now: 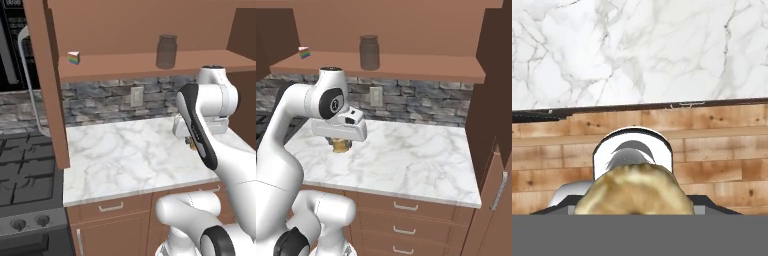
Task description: Pick the candle and jar from the dining table and place them in the open cabinet. Close the cabinet after placing the objects.
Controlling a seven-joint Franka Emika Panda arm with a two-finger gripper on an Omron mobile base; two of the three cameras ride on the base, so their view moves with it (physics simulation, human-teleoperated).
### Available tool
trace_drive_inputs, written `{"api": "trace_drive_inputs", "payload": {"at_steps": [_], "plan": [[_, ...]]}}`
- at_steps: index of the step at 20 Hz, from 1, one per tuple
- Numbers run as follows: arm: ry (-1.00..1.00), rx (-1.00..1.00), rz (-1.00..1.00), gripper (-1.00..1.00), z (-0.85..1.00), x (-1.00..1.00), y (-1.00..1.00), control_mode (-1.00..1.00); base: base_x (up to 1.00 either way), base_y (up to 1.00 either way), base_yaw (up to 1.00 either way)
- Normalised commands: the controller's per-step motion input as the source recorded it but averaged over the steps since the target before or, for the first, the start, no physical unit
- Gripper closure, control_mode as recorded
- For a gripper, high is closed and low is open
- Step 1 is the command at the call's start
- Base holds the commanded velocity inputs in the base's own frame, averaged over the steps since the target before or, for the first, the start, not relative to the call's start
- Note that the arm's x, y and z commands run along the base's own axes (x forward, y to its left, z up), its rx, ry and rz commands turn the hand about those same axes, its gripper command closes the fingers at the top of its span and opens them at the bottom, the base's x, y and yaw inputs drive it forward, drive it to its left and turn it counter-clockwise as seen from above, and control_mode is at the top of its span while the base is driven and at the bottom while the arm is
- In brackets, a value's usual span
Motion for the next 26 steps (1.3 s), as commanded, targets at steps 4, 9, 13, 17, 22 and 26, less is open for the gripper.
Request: {"api": "trace_drive_inputs", "payload": {"at_steps": [4,9,13,17,22,26], "plan": [[0.0,0.0,0.0,1.0,0.0,0.0,0.0,1.0,0.16,-0.04,0.1],[0.0,0.0,0.0,1.0,0.0,0.0,0.0,1.0,0.25,-0.1,0.12],[0.0,0.0,0.0,1.0,0.0,0.0,0.0,1.0,0.13,-0.09,0.03],[0.0,0.0,0.0,1.0,0.0,0.0,0.0,1.0,0.05,-0.19,0.0],[0.0,0.0,0.0,1.0,0.0,0.0,0.0,1.0,0.01,-0.36,-0.04],[0.0,0.0,0.0,1.0,0.0,0.0,0.0,1.0,0.03,-0.44,-0.01]]}}
